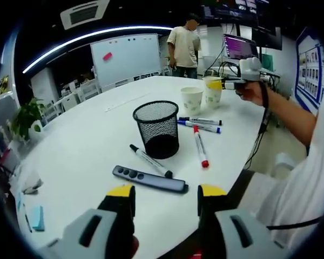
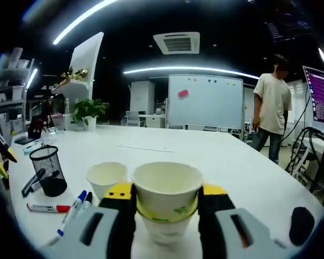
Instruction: Place the scattered laser pointers and whiteboard markers into the pen holder and stack the scattered paper cups together
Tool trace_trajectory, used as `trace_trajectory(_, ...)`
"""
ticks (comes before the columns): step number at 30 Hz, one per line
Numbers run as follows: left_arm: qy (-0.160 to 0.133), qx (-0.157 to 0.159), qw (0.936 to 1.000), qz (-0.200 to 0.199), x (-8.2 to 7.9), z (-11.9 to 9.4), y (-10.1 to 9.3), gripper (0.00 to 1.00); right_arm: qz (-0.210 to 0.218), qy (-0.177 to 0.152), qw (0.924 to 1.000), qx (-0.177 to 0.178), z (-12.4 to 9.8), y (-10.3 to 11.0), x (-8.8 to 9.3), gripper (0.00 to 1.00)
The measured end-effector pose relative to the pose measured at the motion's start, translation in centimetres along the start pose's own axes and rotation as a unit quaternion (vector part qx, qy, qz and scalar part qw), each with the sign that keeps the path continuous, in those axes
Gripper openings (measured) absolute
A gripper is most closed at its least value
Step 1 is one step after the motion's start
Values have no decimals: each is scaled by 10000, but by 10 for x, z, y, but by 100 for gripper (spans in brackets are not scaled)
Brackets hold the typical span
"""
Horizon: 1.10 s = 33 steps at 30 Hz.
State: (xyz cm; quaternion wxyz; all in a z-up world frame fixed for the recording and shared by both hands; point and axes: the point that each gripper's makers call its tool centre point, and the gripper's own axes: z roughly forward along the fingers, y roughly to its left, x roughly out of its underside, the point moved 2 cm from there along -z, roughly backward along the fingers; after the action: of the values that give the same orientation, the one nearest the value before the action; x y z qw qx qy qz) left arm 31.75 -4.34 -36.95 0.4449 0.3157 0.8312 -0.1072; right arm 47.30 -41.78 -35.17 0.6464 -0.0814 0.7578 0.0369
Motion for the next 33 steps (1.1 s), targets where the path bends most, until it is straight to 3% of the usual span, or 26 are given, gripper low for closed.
trace_trajectory(18, -17, 5, 10000, -18, 0, 0, -2, 47, 138, 73, 9998, -112, -1, 1, 1, 48)
trace_trajectory(33, -46, 12, 10000, 8, -1, -3, -6, 47, -290, 314, 9990, -123, -3, 9, 4, 54)
